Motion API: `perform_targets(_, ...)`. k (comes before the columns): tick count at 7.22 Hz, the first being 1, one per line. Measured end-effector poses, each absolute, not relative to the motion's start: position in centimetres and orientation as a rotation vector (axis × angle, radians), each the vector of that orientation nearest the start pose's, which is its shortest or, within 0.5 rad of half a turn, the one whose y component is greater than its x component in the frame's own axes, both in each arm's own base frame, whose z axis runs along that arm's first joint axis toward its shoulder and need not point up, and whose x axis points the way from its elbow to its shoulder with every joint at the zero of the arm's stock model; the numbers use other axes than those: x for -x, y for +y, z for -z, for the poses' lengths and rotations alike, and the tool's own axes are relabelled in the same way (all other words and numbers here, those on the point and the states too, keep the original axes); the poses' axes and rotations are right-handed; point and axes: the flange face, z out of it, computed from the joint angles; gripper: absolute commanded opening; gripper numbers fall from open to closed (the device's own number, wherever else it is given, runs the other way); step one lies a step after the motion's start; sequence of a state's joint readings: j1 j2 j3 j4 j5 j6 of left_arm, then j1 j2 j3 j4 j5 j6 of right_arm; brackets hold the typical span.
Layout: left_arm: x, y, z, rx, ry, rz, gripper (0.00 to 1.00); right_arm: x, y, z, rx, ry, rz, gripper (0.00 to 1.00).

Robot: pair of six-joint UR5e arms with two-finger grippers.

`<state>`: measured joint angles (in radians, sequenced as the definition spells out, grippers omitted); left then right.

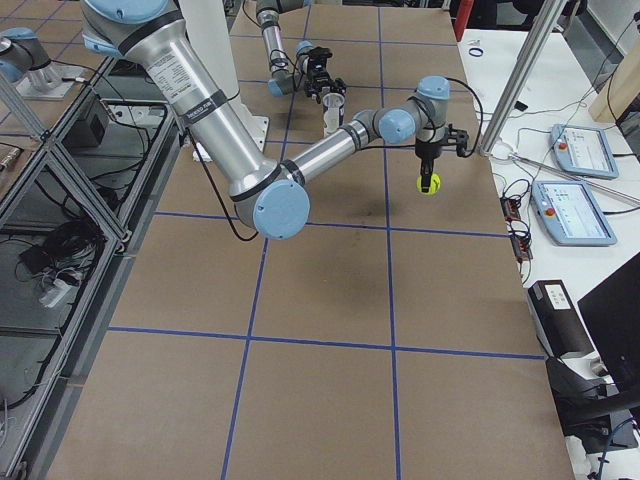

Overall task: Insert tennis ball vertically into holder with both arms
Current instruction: 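Carry the held ball with the right gripper above the can's opening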

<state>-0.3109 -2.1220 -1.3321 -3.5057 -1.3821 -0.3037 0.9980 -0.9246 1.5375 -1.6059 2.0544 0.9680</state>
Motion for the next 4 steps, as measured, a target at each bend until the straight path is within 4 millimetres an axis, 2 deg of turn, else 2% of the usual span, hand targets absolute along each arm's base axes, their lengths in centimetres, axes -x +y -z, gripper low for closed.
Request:
perform_targets(3, -53.5, -33.1, -26.7, -1.665, 1.510, -0.309, 0.99, 34.2, -53.7, -19.3, 0.016, -0.868, -0.268, 0.00)
perform_targets(4, -53.5, -33.1, -26.6, -1.665, 1.510, -0.309, 0.99, 35.4, -50.1, -16.6, 0.047, -0.908, -0.270, 0.00)
